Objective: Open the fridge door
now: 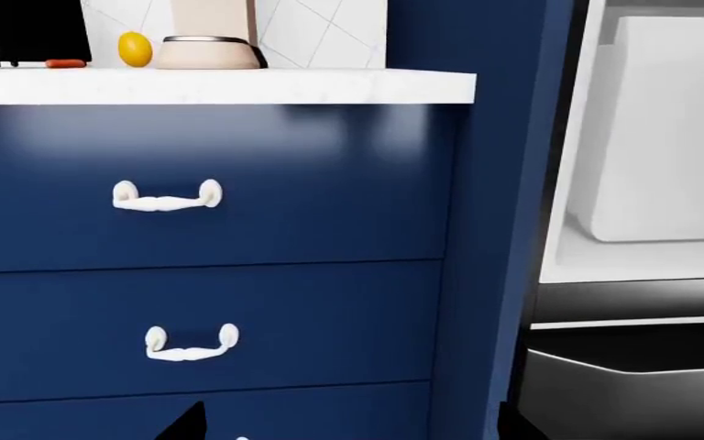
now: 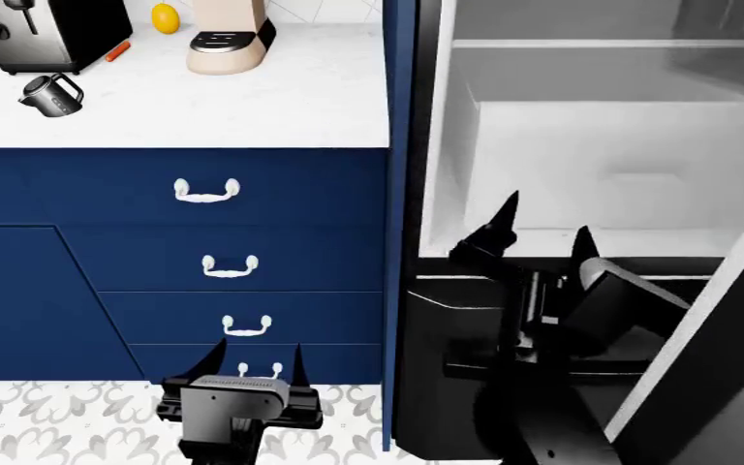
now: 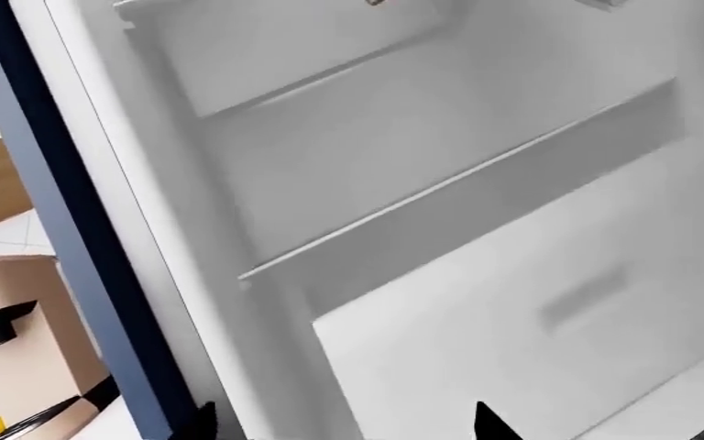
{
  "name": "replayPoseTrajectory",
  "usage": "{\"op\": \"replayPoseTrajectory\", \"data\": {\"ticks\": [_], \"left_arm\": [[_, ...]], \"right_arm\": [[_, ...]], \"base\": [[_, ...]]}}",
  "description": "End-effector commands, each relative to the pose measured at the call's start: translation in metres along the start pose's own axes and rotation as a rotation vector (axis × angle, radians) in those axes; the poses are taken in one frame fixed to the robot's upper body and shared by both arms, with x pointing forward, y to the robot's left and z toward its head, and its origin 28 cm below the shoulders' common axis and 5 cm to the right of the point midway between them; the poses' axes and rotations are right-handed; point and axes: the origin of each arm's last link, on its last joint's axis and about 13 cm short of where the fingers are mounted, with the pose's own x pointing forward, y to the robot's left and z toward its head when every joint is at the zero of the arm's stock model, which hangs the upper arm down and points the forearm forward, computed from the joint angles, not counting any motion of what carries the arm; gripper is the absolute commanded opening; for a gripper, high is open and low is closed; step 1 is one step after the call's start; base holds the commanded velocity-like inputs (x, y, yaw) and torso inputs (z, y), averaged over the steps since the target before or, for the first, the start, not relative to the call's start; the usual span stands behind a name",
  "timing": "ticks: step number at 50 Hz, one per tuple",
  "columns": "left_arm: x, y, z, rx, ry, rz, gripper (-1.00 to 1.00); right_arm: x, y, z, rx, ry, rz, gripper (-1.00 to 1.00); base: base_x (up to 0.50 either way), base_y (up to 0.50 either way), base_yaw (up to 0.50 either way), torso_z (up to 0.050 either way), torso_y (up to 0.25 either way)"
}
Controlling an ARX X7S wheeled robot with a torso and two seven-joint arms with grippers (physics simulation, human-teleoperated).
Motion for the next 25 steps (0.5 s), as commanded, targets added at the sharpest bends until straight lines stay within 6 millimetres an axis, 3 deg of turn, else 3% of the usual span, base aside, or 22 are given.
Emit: {"op": "replayPoseTrajectory", "data": {"ticks": [1, 15, 25], "left_arm": [[-0.001, 0.0, 0.0, -0.002, -0.001, 0.0, 1.0], [0.0, 0.0, 0.0, -0.001, -0.002, -0.001, 1.0], [0.001, 0.0, 0.0, -0.002, -0.002, -0.001, 1.0]], "right_arm": [[-0.017, -0.019, -0.011, -0.04, -0.049, -0.104, 1.0], [-0.036, -0.049, -0.014, -0.041, -0.083, -0.251, 1.0], [-0.047, -0.077, -0.016, -0.027, -0.137, -0.468, 1.0]], "base": [[0.0, 0.0, 0.0, 0.0, 0.0], [0.0, 0.0, 0.0, 0.0, 0.0], [0.0, 0.0, 0.0, 0.0, 0.0]]}}
